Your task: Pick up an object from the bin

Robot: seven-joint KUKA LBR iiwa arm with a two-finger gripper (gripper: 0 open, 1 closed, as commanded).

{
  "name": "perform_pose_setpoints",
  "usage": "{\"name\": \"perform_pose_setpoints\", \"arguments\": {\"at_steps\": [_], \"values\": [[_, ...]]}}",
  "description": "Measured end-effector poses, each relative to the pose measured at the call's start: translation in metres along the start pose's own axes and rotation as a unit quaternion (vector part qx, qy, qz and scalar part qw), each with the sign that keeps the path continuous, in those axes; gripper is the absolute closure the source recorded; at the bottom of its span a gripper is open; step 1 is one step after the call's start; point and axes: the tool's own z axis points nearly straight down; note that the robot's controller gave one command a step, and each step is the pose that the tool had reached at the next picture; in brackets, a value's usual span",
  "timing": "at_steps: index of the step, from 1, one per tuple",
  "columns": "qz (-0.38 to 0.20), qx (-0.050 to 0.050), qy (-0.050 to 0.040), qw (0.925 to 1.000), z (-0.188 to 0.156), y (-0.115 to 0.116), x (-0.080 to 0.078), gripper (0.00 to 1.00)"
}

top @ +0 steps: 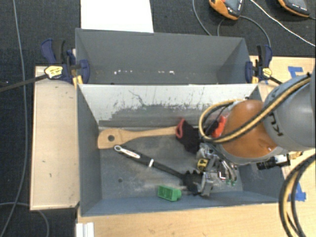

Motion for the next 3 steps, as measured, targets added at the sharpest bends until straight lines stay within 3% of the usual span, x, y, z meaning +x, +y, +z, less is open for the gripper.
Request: {"name": "perform_pose_setpoints", "arguments": {"at_steps": [1, 2, 3], "values": [[0.103, -0.001, -0.0030, 0.9947, -0.0086, -0.0124, -0.0104, 0.00], [0.019, 0.000, -0.0029, 0.9998, -0.0038, -0.0041, -0.0042, 1.00], [0.019, 0.000, -0.0029, 0.9998, -0.0038, -0.0041, -0.0042, 1.00]]}}
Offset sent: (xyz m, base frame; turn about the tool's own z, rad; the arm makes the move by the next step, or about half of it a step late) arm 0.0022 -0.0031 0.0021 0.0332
